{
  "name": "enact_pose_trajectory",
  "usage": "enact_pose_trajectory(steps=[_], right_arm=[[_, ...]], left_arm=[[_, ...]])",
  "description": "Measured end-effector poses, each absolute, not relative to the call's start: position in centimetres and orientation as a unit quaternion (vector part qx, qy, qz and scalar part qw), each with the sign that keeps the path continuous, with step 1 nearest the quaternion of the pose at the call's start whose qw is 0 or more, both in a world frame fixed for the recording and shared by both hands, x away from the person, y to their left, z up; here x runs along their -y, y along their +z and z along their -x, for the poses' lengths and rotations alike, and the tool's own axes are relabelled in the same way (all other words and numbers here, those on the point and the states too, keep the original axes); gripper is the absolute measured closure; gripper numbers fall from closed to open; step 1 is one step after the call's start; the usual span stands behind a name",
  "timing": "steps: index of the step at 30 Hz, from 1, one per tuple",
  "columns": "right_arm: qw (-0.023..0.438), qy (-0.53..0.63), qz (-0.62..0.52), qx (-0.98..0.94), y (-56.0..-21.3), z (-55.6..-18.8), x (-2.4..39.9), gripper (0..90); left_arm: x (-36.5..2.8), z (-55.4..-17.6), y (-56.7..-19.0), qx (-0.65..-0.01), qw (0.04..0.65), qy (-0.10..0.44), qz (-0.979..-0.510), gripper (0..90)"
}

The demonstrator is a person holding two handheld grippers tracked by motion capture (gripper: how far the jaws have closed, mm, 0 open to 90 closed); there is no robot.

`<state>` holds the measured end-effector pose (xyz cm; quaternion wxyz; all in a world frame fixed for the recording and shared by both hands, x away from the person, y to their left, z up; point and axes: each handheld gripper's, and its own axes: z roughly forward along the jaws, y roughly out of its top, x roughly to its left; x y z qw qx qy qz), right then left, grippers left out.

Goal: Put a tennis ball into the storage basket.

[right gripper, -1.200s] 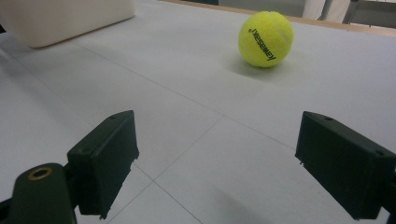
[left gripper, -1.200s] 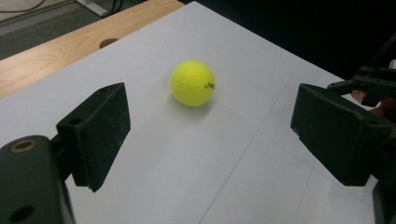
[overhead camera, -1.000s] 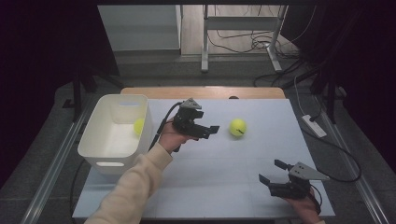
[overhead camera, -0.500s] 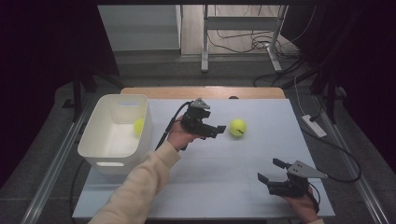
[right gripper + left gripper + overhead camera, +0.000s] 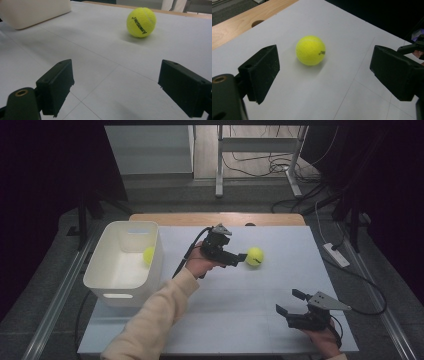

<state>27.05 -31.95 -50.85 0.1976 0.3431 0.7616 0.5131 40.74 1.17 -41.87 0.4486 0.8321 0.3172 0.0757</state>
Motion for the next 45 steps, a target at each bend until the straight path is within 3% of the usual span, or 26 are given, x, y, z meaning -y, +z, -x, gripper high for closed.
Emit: enact_pose_trajectory(steps=[45], right_arm=[[0.201, 0.514, -0.33, -0.766, -50.8, -27.2, 31.7, 12.7]], left_arm=[[3.4, -43.7, -45.3, -0.327, 0.403, 0.081, -0.851, 9.7]])
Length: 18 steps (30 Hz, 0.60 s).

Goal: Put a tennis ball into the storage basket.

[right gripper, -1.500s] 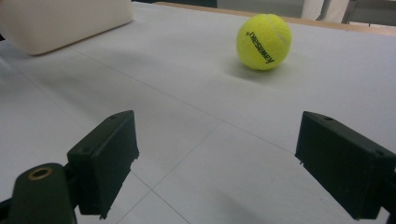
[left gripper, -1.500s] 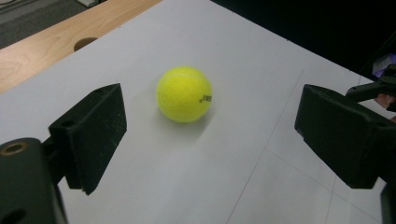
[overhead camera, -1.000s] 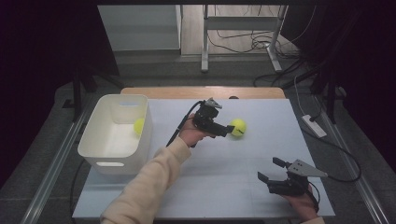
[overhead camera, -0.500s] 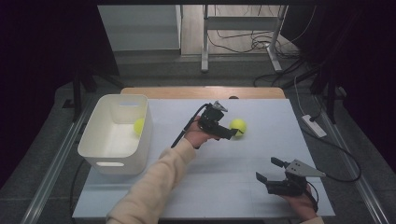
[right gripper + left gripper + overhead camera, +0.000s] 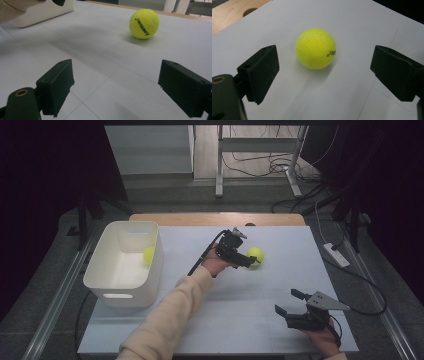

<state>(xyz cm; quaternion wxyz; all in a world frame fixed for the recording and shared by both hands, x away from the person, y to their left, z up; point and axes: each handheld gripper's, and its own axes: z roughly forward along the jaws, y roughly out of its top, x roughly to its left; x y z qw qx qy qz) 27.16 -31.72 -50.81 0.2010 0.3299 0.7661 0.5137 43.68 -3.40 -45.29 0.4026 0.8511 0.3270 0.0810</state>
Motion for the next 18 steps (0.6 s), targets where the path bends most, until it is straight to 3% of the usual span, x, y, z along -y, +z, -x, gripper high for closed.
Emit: enact_pose_trajectory(steps=[18], right_arm=[[0.201, 0.512, -0.332, -0.767, -50.9, -27.2, 31.7, 12.7]], left_arm=[[4.7, -45.1, -46.6, -0.333, 0.389, 0.077, -0.856, 9.8]])
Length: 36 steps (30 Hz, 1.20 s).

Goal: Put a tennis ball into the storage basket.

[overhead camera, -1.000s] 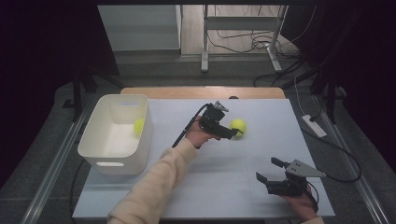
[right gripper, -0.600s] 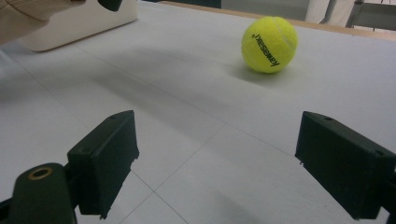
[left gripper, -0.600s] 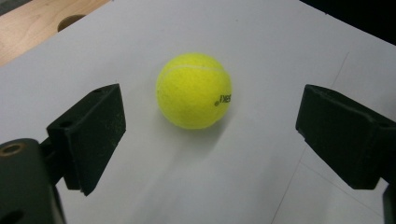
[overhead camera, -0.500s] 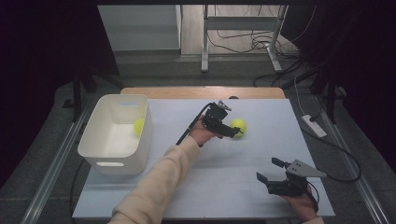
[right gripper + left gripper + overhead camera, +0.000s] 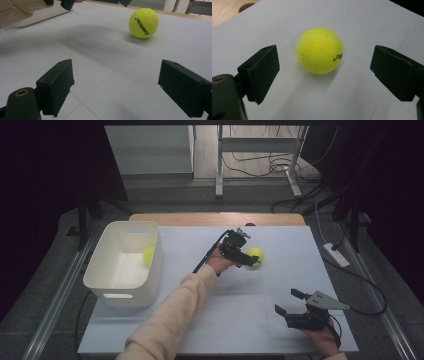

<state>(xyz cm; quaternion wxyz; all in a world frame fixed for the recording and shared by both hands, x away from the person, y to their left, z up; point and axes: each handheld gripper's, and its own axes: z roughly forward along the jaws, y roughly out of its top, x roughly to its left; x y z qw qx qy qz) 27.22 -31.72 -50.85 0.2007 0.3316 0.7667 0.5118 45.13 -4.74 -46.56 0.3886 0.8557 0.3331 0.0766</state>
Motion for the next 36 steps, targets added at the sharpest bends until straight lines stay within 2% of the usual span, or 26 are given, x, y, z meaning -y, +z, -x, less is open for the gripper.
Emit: enact_pose_trajectory(steps=[36], right_arm=[[0.201, 0.508, -0.33, -0.77, -50.9, -27.3, 31.8, 12.7]], left_arm=[[7.2, -47.4, -49.0, -0.338, 0.369, 0.072, -0.863, 9.5]])
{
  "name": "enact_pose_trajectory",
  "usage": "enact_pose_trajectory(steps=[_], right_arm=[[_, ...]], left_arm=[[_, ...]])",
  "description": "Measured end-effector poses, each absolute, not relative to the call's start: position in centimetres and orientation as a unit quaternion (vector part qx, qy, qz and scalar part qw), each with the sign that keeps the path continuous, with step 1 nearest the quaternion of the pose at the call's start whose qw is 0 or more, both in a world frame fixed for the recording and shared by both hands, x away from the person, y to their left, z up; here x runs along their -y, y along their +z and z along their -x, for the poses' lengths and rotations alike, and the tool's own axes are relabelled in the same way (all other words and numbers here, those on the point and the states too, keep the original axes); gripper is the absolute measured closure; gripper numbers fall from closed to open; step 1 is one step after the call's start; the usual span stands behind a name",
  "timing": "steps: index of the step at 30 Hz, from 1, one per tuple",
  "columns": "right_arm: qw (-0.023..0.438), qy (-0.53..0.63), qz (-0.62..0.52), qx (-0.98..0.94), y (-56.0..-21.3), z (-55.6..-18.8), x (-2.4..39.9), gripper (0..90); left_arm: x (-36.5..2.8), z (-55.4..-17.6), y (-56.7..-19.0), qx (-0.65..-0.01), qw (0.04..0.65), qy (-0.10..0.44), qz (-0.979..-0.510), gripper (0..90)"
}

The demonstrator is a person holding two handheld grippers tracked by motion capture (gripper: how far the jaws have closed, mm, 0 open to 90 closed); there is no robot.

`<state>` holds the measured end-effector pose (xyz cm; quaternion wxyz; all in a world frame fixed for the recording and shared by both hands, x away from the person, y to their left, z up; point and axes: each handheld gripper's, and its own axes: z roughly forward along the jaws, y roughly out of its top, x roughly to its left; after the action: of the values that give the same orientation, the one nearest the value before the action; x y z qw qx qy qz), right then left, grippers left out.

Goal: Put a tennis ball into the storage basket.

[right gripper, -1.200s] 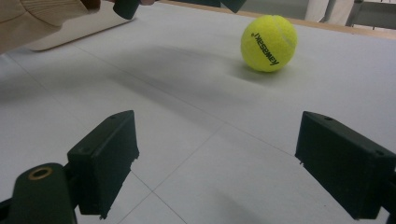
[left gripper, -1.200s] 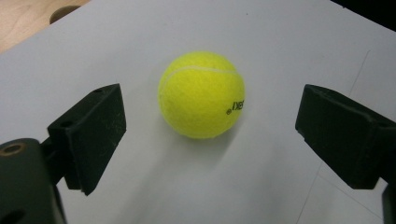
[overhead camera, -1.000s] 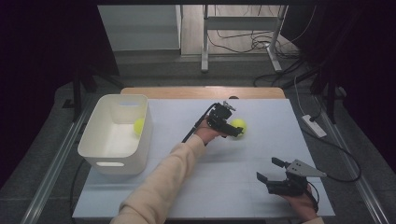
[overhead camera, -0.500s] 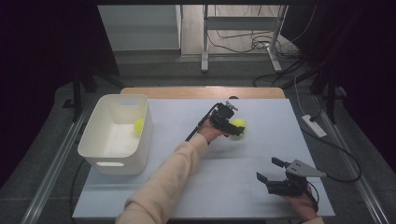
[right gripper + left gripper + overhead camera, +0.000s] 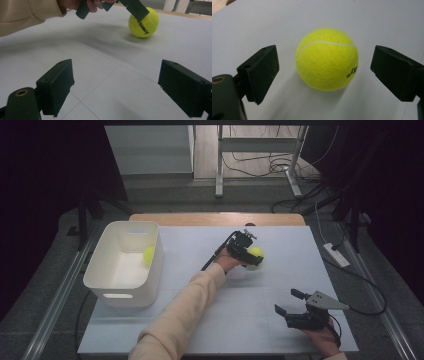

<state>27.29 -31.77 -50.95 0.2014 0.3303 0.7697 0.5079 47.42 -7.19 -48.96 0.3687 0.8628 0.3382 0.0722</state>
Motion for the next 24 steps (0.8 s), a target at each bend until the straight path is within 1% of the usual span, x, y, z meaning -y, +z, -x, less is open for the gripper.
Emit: enact_pose_trajectory(steps=[12, 15, 16, 21, 24], right_arm=[[0.202, 0.508, -0.331, -0.769, -51.0, -27.3, 31.8, 12.7], [0.202, 0.509, -0.332, -0.769, -51.0, -27.3, 31.8, 12.7], [0.202, 0.509, -0.332, -0.769, -51.0, -27.3, 31.8, 12.7], [0.202, 0.508, -0.332, -0.769, -51.0, -27.3, 31.8, 12.7], [0.201, 0.508, -0.332, -0.769, -51.0, -27.3, 31.9, 12.7]], left_arm=[[7.6, -47.8, -49.8, -0.338, 0.359, 0.065, -0.867, 10.8], [7.7, -47.8, -50.0, -0.34, 0.356, 0.063, -0.868, 14.6], [7.7, -47.9, -50.1, -0.339, 0.353, 0.064, -0.87, 14.6], [7.8, -47.9, -50.4, -0.335, 0.351, 0.055, -0.872, 26.0], [7.8, -47.9, -50.3, -0.333, 0.347, 0.055, -0.875, 27.0]])
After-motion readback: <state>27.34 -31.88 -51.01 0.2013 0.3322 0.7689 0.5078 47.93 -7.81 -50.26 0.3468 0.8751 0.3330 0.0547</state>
